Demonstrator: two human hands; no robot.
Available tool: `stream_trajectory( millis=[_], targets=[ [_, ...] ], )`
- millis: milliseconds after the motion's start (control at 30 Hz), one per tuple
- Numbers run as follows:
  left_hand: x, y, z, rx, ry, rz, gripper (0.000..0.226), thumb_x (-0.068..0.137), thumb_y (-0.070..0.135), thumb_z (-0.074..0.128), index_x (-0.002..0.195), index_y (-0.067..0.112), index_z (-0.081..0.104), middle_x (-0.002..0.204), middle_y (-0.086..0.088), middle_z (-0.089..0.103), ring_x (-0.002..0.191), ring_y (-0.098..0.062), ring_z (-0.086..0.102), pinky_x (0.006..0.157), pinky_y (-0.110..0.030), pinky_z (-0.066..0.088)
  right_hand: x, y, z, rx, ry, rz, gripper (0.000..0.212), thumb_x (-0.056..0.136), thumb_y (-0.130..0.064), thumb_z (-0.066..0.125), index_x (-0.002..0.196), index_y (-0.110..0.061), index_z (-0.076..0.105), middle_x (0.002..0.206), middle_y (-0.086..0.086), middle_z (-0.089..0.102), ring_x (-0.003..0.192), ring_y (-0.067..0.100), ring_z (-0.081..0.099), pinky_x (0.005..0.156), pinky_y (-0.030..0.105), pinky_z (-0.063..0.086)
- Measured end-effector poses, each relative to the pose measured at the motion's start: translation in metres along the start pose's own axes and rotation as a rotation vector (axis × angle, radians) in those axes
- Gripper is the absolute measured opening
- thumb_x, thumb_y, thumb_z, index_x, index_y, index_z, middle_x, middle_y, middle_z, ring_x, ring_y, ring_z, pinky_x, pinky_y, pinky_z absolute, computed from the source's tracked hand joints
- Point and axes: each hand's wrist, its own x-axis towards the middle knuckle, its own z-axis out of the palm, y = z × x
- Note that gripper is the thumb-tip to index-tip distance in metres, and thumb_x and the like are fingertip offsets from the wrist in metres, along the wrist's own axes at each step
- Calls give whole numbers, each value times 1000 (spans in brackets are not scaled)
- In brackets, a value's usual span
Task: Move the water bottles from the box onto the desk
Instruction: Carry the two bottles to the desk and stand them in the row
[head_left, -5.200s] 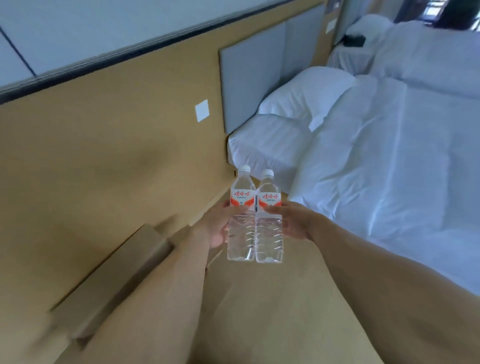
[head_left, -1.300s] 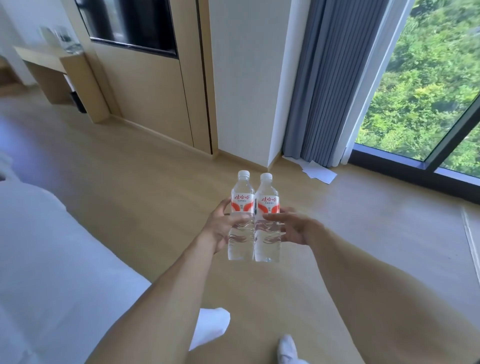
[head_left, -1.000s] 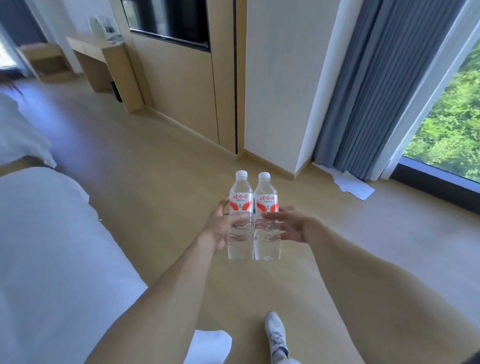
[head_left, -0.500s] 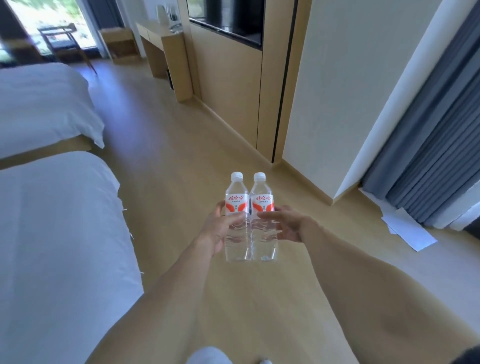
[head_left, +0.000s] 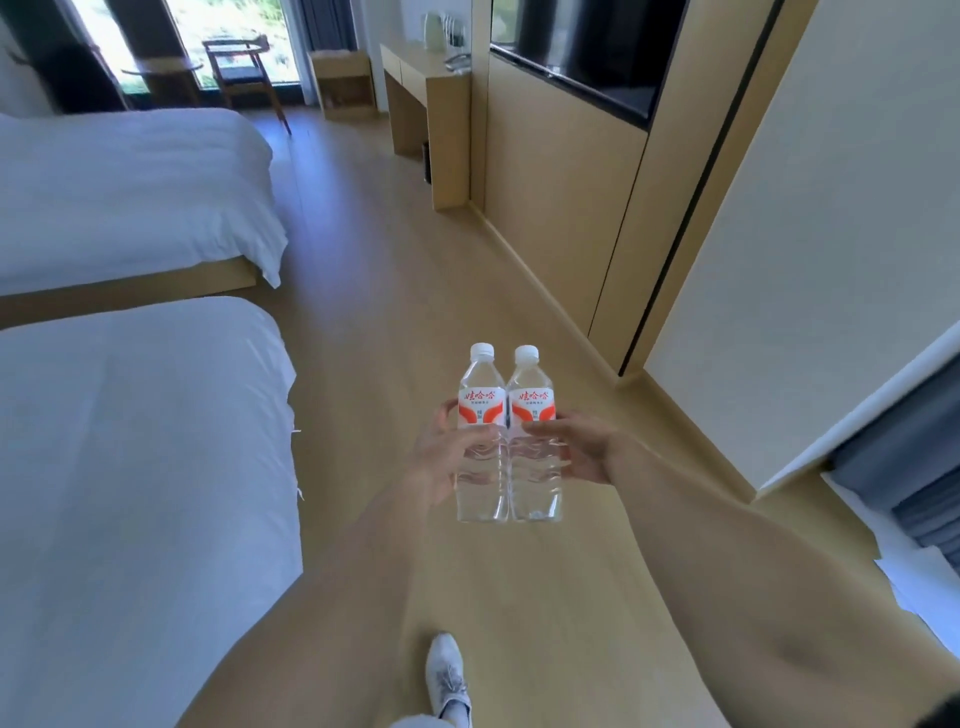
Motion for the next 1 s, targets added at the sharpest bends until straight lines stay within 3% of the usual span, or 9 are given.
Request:
stream_trajectory(
  millis=[67,200,367,500,600,800,900,1000],
  targets=[
    [29,22,-19,4,9,-4,72,66,14,91,123,39,55,101,-6,77,82,-25,72,72,-57,61,35,-27,10,-16,-7,11,36,84,-13,78,118,-14,66,111,10,72,106,29,69,85,49,57],
    [78,71,-57,30,28,-8,71,72,12,89,125,41,52,106,-8,76,92,-30,72,69,-45,55,98,-77,34,-34,-18,18,39,83,-14,79,119,-16,65,111,9,72,107,28,68,93,55,54],
    [124,115,-92,40,6,-19,74,75,11,88,128,44,49,109,-11,72,89,-27,66,65,-41,53,154,-123,53,-64,-30,42,39,84,-17,78,120,-22,65,116,5,71,107,25,65,92,50,52],
    [162,136,-116,20,5,1,78,73,13,89,131,40,47,123,-20,66,98,-34,65,72,-52,55,197,-155,62,-94,-62,28,42,84,-18,78,123,-23,63,121,6,70,112,27,64,94,50,52],
    [187,150,-129,7,35,4,74,68,16,91,123,45,51,124,-19,67,99,-35,68,77,-58,57,231,-174,66,-115,-85,31,44,84,-17,78,126,-22,62,123,7,69,116,29,63,97,52,52],
    [244,184,-151,-1,111,-20,73,79,9,84,137,34,46,118,-11,71,105,-37,70,87,-62,56,305,-217,70,-141,-177,30,48,83,-17,78,128,-22,61,119,4,69,107,24,64,84,47,54],
    [280,209,-160,-1,160,-30,72,80,5,83,137,30,45,120,-14,71,104,-37,71,81,-59,59,351,-242,70,-150,-215,42,48,84,-17,77,129,-21,61,122,6,68,107,25,64,88,50,55],
    [321,234,-168,-27,210,-35,71,80,5,83,136,29,47,119,-15,71,93,-33,72,58,-43,61,397,-278,69,-171,-252,56,49,86,-15,76,131,-19,58,123,7,67,106,25,65,87,49,55]
  ],
)
